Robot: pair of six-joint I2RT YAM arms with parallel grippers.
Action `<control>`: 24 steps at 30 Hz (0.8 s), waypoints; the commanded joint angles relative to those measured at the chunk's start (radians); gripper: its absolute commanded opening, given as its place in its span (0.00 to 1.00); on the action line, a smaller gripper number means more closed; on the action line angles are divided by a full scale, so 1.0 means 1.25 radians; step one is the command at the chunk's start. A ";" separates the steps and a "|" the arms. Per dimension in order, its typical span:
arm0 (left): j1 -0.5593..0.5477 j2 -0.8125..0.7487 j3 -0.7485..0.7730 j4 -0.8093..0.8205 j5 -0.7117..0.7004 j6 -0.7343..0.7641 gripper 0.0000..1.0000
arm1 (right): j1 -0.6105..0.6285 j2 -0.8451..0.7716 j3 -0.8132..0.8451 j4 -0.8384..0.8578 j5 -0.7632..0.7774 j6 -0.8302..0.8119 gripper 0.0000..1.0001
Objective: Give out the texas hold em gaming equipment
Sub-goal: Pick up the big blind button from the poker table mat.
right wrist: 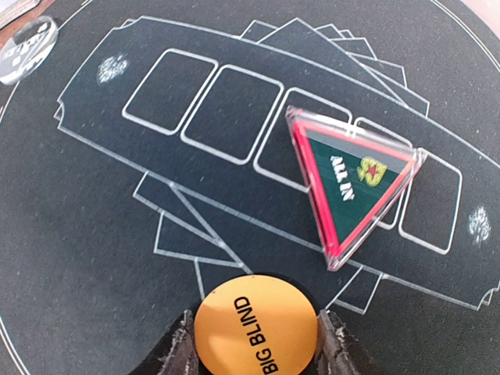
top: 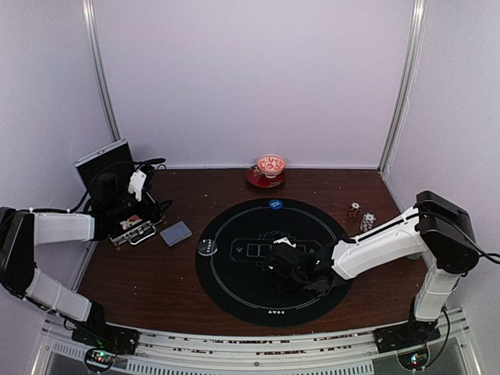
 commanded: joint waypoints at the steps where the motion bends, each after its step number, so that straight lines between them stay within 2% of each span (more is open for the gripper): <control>1: -0.001 0.000 0.013 0.030 -0.007 0.007 0.98 | 0.027 -0.010 -0.014 -0.073 -0.008 0.017 0.45; 6: 0.000 -0.001 0.013 0.031 -0.009 0.007 0.98 | 0.028 0.002 -0.003 -0.082 0.019 0.013 0.45; 12: 0.000 0.001 0.013 0.030 -0.011 0.007 0.98 | 0.045 -0.032 -0.008 -0.081 -0.018 -0.008 0.45; 24: -0.001 -0.002 0.015 0.025 -0.010 0.008 0.98 | 0.168 -0.080 -0.028 -0.094 -0.059 -0.014 0.46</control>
